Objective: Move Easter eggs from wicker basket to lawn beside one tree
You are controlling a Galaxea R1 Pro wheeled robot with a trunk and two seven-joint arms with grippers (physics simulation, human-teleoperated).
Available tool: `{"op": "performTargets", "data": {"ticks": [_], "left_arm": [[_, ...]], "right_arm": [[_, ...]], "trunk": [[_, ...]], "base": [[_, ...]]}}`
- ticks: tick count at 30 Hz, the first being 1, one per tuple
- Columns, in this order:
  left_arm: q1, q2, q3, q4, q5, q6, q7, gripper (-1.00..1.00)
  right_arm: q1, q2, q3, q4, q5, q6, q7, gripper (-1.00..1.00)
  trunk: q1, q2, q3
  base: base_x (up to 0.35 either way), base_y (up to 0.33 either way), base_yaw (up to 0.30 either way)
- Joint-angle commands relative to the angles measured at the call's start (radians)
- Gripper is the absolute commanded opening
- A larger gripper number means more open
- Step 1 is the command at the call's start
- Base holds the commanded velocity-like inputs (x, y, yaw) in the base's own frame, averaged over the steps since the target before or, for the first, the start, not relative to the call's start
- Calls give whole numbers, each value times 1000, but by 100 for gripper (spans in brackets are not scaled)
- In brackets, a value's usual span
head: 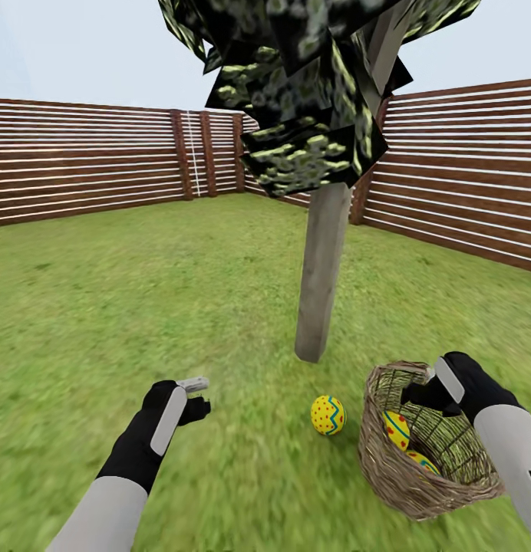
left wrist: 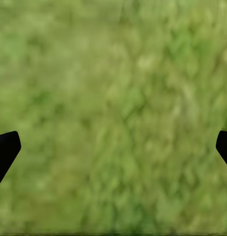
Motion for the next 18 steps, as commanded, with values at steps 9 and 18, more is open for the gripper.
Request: {"op": "performTargets", "data": {"ticks": [9, 18], "left_arm": [[0, -1, 7, -1, 12, 27, 10, 100], [0, -1, 32, -5, 11, 26, 9, 100]], "right_arm": [[0, 2, 23, -2, -19, 3, 1, 100], [0, 1, 21, -4, -19, 2, 136, 100]], "trunk": [[4, -3, -36], [8, -5, -71]], "base": [[0, 0, 0], [0, 0, 0]]}}
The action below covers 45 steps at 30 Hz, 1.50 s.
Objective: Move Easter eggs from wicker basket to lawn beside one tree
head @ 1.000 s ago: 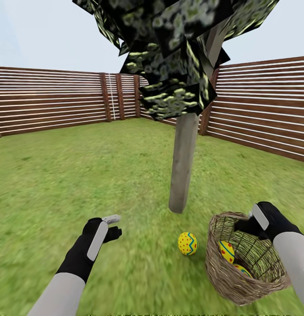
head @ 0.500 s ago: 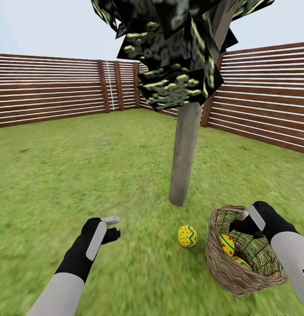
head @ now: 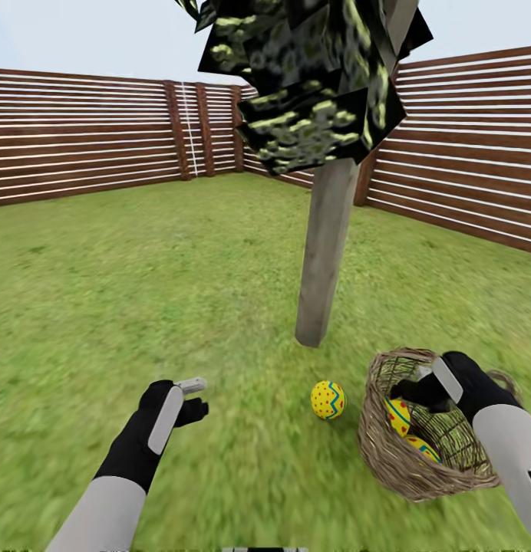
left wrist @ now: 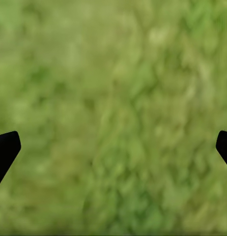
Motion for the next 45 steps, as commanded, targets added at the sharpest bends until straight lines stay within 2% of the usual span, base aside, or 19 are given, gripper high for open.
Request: {"op": "performTargets", "data": {"ticks": [1, 7, 28, 36, 45], "left_arm": [[0, -1, 8, -2, 11, 2, 9, 100], [0, -1, 33, -5, 11, 1, 8, 100], [-1, -1, 37, -5, 10, -4, 9, 100], [0, -1, 37, -5, 10, -5, 9, 100], [0, -2, 35, -5, 10, -5, 8, 100]], "right_arm": [[0, -1, 2, -1, 1, 3, 13, 100], [0, -3, 2, -1, 4, -8, 49, 100], [0, -8, 1, -1, 7, -45, 54, 100], [0, -8, 3, -1, 9, -131, 54, 100], [0, -9, 3, -1, 10, -169, 54, 100]], "trunk": [[0, -1, -5], [3, -2, -28], [12, -7, -109], [16, -9, -140], [16, -9, -140]], "base": [[0, 0, 0], [0, 0, 0], [0, 0, 0], [0, 0, 0], [0, 0, 0]]}}
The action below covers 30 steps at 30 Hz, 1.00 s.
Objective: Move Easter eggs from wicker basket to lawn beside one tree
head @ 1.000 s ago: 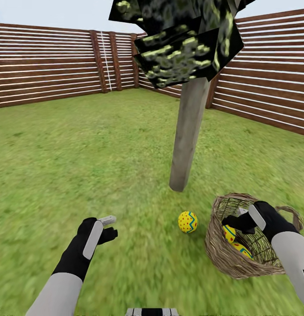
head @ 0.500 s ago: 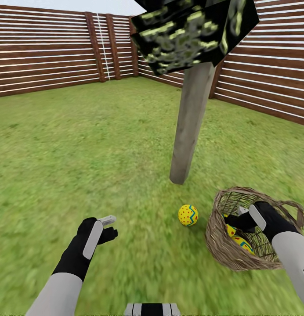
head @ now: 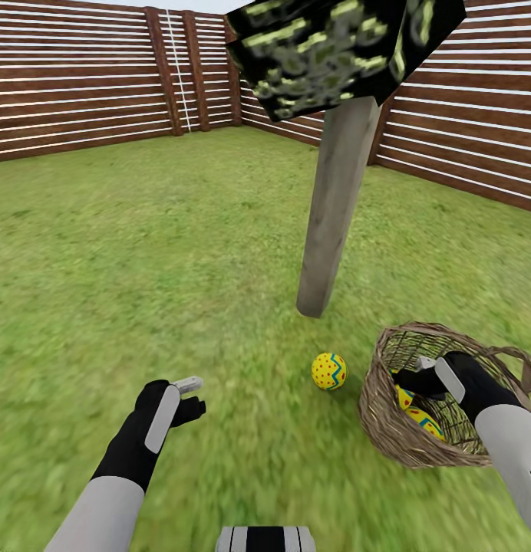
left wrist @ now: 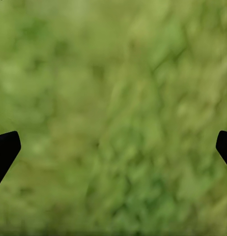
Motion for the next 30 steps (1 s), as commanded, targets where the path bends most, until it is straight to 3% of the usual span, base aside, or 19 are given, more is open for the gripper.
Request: {"op": "performTargets", "data": {"ticks": [1, 30], "left_arm": [[0, -1, 1, -1, 10, 2, 10, 100], [0, -2, -1, 5, 8, -44, 14, 100]], "right_arm": [[0, -1, 2, -1, 6, 3, 7, 100], [0, -5, 4, 0, 7, 1, 7, 100]], "trunk": [[0, 0, -1], [0, 0, -1]], "base": [[0, 0, 0], [116, -3, 0]]}}
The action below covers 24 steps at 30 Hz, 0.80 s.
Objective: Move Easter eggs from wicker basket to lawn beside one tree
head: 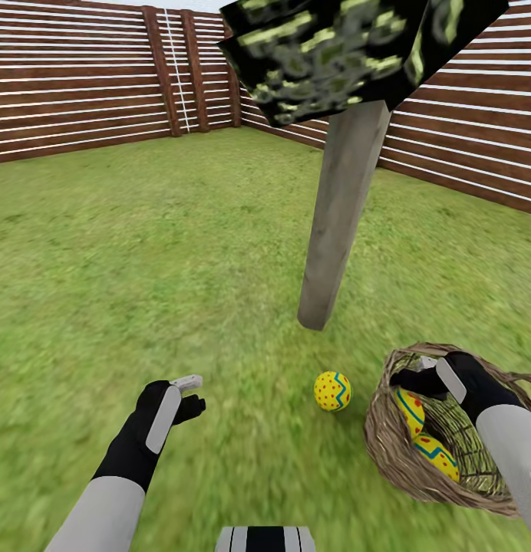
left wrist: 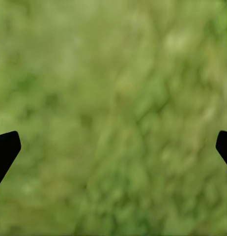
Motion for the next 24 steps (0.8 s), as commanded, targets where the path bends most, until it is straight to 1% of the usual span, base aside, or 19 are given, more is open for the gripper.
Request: {"op": "performTargets", "data": {"ticks": [1, 5, 16, 22, 24], "left_arm": [[0, -1, 2, -1, 10, 2, 9, 100], [0, -1, 2, -1, 9, 2, 11, 100], [0, -1, 2, 0, 9, 3, 17, 100], [0, -2, 2, 0, 11, 2, 11, 100], [0, -2, 2, -2, 11, 1, 11, 100]], "right_arm": [[0, -1, 2, -1, 3, 4, 7, 100], [0, -2, 1, 0, 3, 4, 7, 100], [0, -4, 2, 0, 3, 4, 7, 100], [0, -4, 2, 1, 3, 4, 7, 100], [0, -4, 2, 1, 3, 4, 7, 100]], "trunk": [[0, 0, -1], [0, 0, -1], [0, 0, -1], [0, 0, -1], [1, -1, -9]], "base": [[13, 0, 0], [4, -5, 0], [18, -99, 0], [10, -29, 0], [1, -4, 0]]}}
